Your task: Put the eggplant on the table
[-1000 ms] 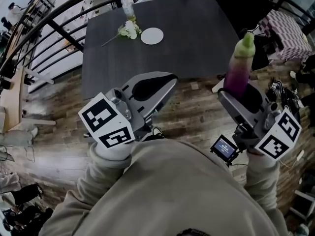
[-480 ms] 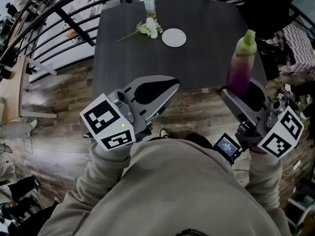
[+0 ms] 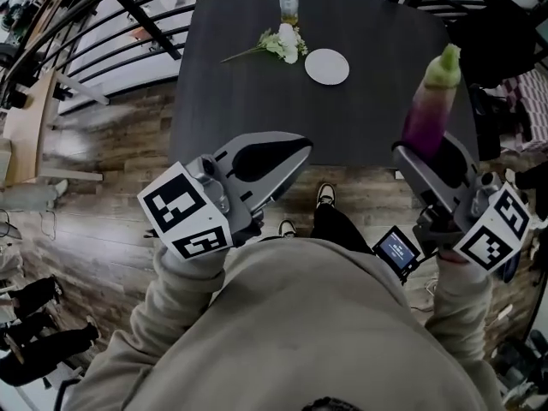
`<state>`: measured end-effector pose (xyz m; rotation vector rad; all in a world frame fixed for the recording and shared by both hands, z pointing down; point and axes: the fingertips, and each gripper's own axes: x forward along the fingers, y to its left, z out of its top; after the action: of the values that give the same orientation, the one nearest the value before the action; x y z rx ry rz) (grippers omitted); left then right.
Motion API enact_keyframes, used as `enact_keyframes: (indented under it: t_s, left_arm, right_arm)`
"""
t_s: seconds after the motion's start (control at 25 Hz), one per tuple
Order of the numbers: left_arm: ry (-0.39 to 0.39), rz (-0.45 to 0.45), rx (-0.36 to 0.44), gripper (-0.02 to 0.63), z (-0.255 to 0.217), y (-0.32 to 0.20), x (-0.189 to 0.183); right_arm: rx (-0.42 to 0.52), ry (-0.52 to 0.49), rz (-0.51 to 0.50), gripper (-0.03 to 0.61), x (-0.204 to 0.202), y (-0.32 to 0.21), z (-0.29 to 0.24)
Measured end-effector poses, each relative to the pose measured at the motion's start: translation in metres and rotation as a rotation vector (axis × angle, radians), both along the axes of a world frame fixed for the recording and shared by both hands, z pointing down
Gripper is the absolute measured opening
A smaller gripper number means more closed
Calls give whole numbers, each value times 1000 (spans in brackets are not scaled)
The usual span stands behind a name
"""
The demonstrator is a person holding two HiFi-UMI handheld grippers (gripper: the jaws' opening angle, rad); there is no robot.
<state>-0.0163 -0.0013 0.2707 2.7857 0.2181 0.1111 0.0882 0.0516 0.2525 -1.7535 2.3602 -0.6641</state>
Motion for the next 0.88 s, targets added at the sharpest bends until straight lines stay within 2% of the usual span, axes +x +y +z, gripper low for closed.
enact_keyframes:
  t_s: [0.16, 0.44, 0.88]
  left_arm:
    - [-1, -42, 8, 6, -3, -13, 10]
    - [-5, -89, 32, 6, -5, -54, 54]
    - [9, -189, 70, 6, -34, -86, 98]
  right_arm:
    - [15, -8, -47, 238, 10, -20, -1]
    - [20, 4, -110, 238, 55, -71, 0]
    - [51, -23, -174, 238, 102, -102, -16]
